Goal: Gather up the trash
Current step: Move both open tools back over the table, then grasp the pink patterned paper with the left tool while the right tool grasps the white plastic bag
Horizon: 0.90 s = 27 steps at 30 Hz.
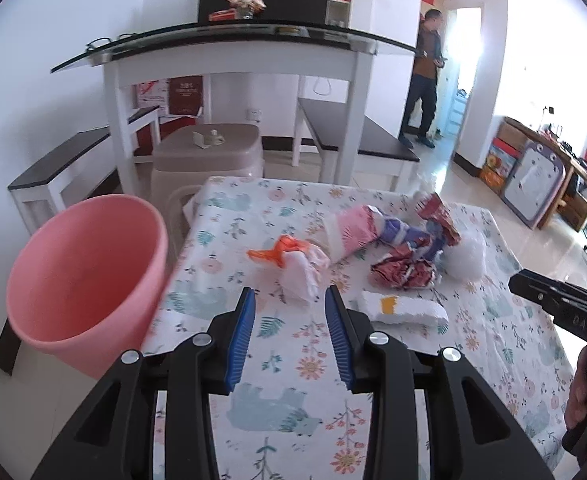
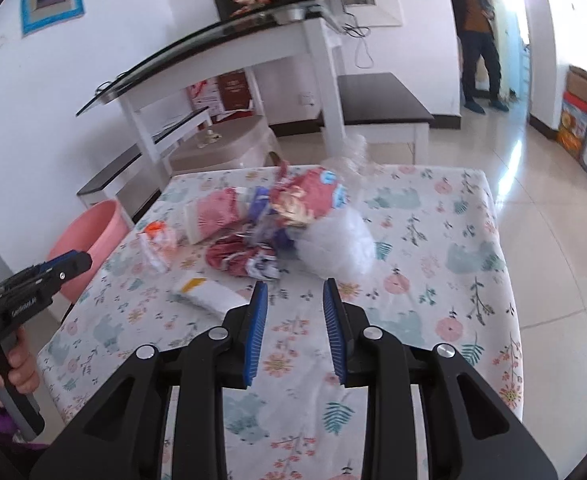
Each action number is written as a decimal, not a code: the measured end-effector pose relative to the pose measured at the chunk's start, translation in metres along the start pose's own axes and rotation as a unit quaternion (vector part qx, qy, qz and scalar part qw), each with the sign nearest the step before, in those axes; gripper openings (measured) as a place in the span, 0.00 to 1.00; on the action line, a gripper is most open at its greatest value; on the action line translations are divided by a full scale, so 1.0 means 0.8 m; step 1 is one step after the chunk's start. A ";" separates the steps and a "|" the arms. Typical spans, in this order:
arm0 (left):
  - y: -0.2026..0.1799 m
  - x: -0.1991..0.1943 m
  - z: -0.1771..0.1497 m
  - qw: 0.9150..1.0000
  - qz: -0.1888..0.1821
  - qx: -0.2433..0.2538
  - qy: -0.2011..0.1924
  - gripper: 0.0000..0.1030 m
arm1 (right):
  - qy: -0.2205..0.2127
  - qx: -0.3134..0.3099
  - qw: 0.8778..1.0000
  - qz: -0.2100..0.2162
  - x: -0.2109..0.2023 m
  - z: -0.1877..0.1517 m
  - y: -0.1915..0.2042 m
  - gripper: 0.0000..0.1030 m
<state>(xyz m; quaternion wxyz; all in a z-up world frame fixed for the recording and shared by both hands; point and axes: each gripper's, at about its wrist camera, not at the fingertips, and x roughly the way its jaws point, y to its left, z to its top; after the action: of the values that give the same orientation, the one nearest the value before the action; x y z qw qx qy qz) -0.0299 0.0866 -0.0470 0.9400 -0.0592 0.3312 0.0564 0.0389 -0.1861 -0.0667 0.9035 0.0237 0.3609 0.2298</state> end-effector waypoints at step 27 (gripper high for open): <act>-0.037 0.170 0.092 0.996 -0.043 0.030 0.074 0.34 | 0.014 0.047 0.999 0.002 0.038 0.003 -0.043 0.40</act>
<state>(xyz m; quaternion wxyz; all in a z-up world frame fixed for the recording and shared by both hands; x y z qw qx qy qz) 0.1252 0.0770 -0.0738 0.9157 -0.0490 0.3988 0.0015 0.0732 -0.2032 -0.0919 0.8956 0.0641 0.3842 0.2148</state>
